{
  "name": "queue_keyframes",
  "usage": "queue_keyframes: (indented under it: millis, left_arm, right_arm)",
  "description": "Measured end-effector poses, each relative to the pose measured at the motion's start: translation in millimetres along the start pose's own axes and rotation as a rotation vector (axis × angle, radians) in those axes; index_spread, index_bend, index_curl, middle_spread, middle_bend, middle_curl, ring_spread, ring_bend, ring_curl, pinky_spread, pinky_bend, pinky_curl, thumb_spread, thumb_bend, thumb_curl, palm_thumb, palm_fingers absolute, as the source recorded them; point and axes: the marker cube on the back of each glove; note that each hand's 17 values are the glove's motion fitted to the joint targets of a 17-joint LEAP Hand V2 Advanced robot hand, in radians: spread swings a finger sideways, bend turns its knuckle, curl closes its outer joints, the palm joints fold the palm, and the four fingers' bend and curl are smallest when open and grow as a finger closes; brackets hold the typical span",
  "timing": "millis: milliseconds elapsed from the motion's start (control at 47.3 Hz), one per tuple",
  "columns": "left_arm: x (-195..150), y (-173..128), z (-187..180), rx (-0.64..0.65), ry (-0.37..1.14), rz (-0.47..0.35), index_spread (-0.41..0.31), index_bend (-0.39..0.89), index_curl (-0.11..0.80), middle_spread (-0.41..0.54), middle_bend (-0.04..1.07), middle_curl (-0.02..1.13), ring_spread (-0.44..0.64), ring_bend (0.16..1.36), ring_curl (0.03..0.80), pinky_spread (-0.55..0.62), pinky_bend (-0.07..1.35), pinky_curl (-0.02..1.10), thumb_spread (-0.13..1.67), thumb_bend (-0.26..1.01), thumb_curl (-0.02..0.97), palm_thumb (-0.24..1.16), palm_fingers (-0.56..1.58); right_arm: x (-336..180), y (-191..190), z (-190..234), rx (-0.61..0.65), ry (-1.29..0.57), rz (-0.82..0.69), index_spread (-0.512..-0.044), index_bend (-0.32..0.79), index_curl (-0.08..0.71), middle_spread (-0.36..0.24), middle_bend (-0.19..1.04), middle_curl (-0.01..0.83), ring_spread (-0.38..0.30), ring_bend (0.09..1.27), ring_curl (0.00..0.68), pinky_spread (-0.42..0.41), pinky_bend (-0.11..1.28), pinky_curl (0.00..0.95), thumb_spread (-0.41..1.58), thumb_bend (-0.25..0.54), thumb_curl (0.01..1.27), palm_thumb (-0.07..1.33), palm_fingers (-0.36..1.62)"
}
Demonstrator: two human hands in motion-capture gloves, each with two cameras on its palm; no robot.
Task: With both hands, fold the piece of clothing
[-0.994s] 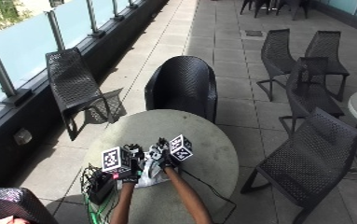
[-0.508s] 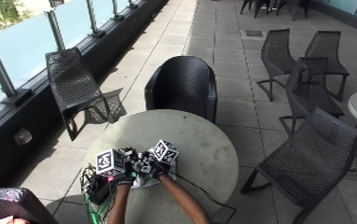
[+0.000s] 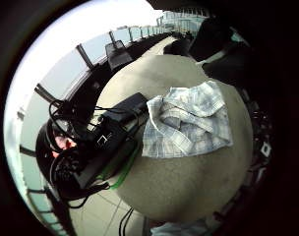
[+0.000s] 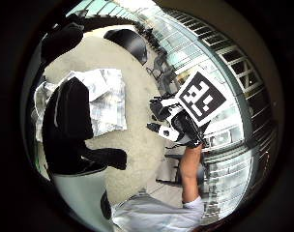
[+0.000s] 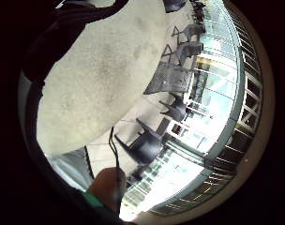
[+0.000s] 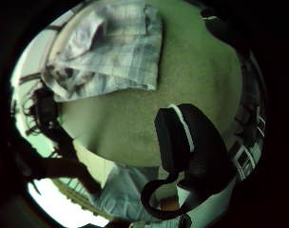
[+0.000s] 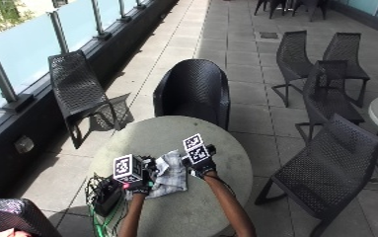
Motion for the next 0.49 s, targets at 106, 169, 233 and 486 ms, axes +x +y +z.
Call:
queue_keyframes:
  millis: [106, 169, 233, 486]
  left_arm:
    - [3, -1, 8, -0.022, -0.019, 0.004, -0.152, 0.16, 0.361, -0.050, 0.17, 0.34, 0.11, 0.44, 0.328, 0.25, 0.37, 0.38, 1.45, 0.01, 0.303, 0.49, 0.64]
    - [9, 2, 7, -0.027, -0.018, 0.017, -0.152, 0.15, 0.361, -0.050, 0.17, 0.34, 0.12, 0.44, 0.329, 0.26, 0.37, 0.38, 1.45, 0.01, 0.304, 0.50, 0.63]
    - [14, 3, 9, -0.037, -0.020, 0.025, -0.151, 0.16, 0.363, -0.046, 0.16, 0.34, 0.12, 0.44, 0.329, 0.27, 0.36, 0.38, 1.45, 0.00, 0.304, 0.48, 0.62]
    - [19, 6, 17, -0.057, -0.019, 0.024, -0.152, 0.16, 0.365, -0.043, 0.17, 0.34, 0.13, 0.43, 0.328, 0.29, 0.35, 0.38, 1.44, -0.01, 0.307, 0.48, 0.62]
  right_arm:
    - [20, 0, -11, 0.283, -0.056, 0.083, -0.350, 0.16, 0.307, -0.106, 0.19, 0.402, -0.005, 0.29, 0.322, 0.187, 0.49, 0.320, 1.29, -0.011, 0.36, 0.52, 0.44]
    - [28, 7, -15, 0.385, -0.103, 0.127, -0.351, 0.15, 0.307, -0.106, 0.19, 0.400, -0.001, 0.29, 0.323, 0.199, 0.47, 0.317, 1.30, -0.007, 0.35, 0.54, 0.44]
    - [36, 15, -24, 0.552, -0.161, 0.173, -0.356, 0.15, 0.308, -0.106, 0.20, 0.400, 0.001, 0.28, 0.319, 0.207, 0.46, 0.314, 1.31, -0.004, 0.35, 0.55, 0.46]
    - [33, 23, -25, 0.785, -0.274, 0.155, -0.357, 0.15, 0.309, -0.104, 0.20, 0.398, -0.004, 0.28, 0.321, 0.212, 0.43, 0.309, 1.32, -0.004, 0.34, 0.60, 0.54]
